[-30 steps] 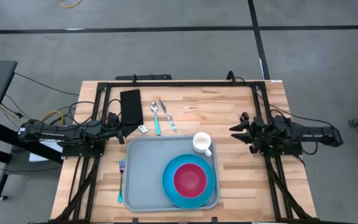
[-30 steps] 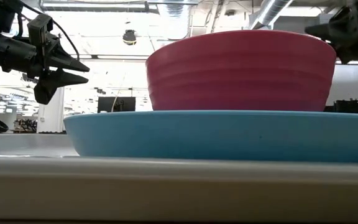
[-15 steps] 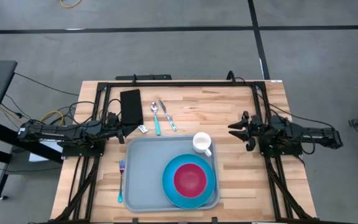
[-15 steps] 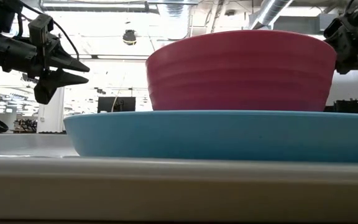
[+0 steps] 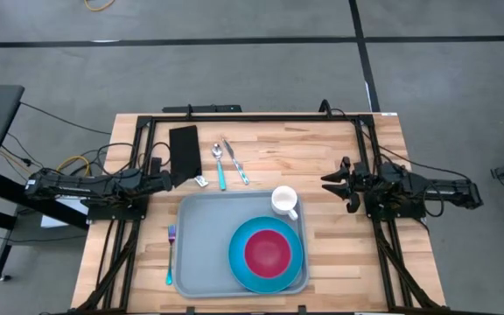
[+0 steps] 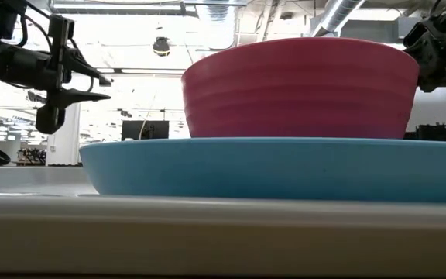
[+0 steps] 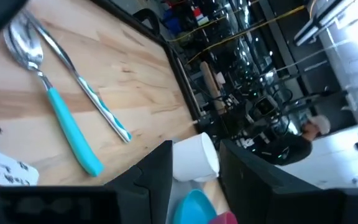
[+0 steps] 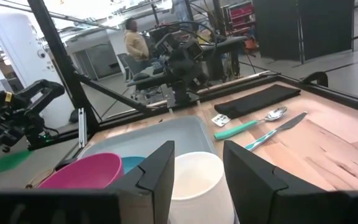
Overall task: Set up tray
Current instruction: Put the black napkin on the gray tray to the left of the blue plate
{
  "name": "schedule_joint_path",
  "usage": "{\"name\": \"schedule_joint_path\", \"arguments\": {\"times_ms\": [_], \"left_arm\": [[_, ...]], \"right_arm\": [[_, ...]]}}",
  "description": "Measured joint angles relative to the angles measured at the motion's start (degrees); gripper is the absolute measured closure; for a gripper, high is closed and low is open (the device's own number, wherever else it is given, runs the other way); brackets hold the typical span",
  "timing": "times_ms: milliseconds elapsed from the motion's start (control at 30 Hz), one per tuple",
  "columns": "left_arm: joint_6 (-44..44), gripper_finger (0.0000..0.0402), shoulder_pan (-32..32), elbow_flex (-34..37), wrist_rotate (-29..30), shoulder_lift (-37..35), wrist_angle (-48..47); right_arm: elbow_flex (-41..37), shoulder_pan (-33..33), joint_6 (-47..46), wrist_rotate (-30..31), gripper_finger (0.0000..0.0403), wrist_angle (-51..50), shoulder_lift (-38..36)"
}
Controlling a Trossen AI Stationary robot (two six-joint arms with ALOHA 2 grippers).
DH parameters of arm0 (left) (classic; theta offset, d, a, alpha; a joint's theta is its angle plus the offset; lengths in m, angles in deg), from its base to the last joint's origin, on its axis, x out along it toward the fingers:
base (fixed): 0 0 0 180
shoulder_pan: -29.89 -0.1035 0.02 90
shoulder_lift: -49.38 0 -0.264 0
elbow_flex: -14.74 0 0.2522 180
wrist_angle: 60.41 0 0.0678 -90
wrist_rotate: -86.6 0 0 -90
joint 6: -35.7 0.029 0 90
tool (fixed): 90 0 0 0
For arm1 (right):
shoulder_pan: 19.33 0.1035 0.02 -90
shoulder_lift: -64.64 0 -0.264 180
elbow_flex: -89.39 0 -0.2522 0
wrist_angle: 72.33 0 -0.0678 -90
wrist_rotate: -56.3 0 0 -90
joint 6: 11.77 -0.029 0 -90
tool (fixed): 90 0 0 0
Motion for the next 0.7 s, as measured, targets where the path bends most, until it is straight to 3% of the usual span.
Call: {"name": "schedule_joint_path", "arguments": {"times_ms": [233,400,700], "left_arm": [[-7.5,0.0279,-0.3,0.0,0.0,0.0,0.0],[1.3,0.0279,-2.4,-0.6,-9.6,0.4,-1.5],[10.9,0.0279,-8.1,-9.9,-11.7,5.4,-19.3]], "right_arm": [[0.0,0.0,0.0,0.0,0.0274,0.0,0.0],[0.0,0.0,0.0,0.0,0.0274,0.0,0.0],[0.0,0.0,0.0,-0.1,0.0274,0.0,0.0]]}}
